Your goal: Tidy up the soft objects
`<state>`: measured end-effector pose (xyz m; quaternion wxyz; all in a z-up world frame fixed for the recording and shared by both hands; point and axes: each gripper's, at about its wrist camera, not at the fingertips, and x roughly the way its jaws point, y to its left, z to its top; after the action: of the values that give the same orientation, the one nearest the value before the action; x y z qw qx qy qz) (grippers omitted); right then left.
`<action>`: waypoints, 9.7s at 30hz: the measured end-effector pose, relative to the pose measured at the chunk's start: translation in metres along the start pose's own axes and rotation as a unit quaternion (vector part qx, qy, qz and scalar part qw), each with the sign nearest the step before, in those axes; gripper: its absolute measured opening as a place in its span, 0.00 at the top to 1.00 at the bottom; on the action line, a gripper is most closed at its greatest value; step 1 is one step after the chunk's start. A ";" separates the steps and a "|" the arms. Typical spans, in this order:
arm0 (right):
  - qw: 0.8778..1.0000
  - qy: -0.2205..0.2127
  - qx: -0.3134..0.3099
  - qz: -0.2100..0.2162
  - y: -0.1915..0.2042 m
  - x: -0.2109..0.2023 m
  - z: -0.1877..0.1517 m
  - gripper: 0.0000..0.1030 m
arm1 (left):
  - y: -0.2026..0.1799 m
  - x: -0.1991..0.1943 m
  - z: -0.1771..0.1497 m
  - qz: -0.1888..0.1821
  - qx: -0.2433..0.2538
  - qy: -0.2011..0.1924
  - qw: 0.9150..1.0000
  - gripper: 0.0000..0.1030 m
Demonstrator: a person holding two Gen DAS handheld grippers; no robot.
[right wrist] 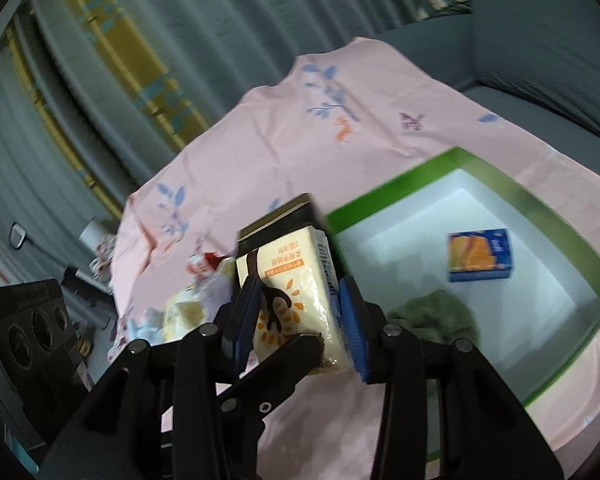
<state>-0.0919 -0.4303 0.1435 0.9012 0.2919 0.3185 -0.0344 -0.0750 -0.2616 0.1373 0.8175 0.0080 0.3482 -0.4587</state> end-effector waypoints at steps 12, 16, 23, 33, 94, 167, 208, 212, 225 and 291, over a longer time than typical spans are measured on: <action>0.996 -0.021 0.065 -0.064 -0.054 -0.012 0.007 0.60 | -0.034 0.052 0.007 -0.056 0.039 0.050 0.996 0.57; 0.992 -0.020 0.091 -0.088 -0.073 -0.014 0.007 0.60 | -0.041 0.071 0.008 -0.077 0.039 0.080 0.993 0.57; 0.986 -0.017 0.126 -0.108 -0.100 -0.015 0.005 0.60 | -0.055 0.094 0.005 -0.088 0.046 0.114 0.989 0.57; 0.980 -0.015 0.150 -0.129 -0.117 -0.016 0.004 0.60 | -0.062 0.112 0.002 -0.097 0.047 0.147 0.983 0.57; 0.976 -0.038 0.061 -0.204 -0.060 -0.022 0.003 0.06 | 0.084 -0.109 -0.035 0.056 -0.084 -0.017 0.995 0.15; 0.923 0.226 -0.276 0.147 0.280 0.138 -0.134 0.80 | 0.327 -0.266 -0.169 0.288 -0.381 -0.110 0.872 0.14; 0.939 0.283 -0.119 0.152 0.164 0.144 -0.132 0.29 | 0.205 -0.161 -0.160 0.130 -0.288 0.013 0.949 0.04; 0.935 0.297 -0.113 0.157 0.166 0.159 -0.141 0.45 | 0.199 -0.151 -0.162 0.150 -0.278 0.014 0.949 0.26; 0.955 0.201 -0.136 0.169 0.168 0.102 -0.103 0.58 | 0.156 -0.163 -0.115 0.150 -0.196 -0.064 0.967 0.38; 0.973 -0.012 0.170 -0.158 -0.151 -0.017 0.017 0.56 | -0.066 0.127 -0.001 -0.076 -0.016 0.154 0.985 0.38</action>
<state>-0.1335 -0.5670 0.0880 0.8254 0.3862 0.3390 -0.2338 -0.0824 -0.3942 0.0836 0.7166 0.0389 0.4773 -0.5070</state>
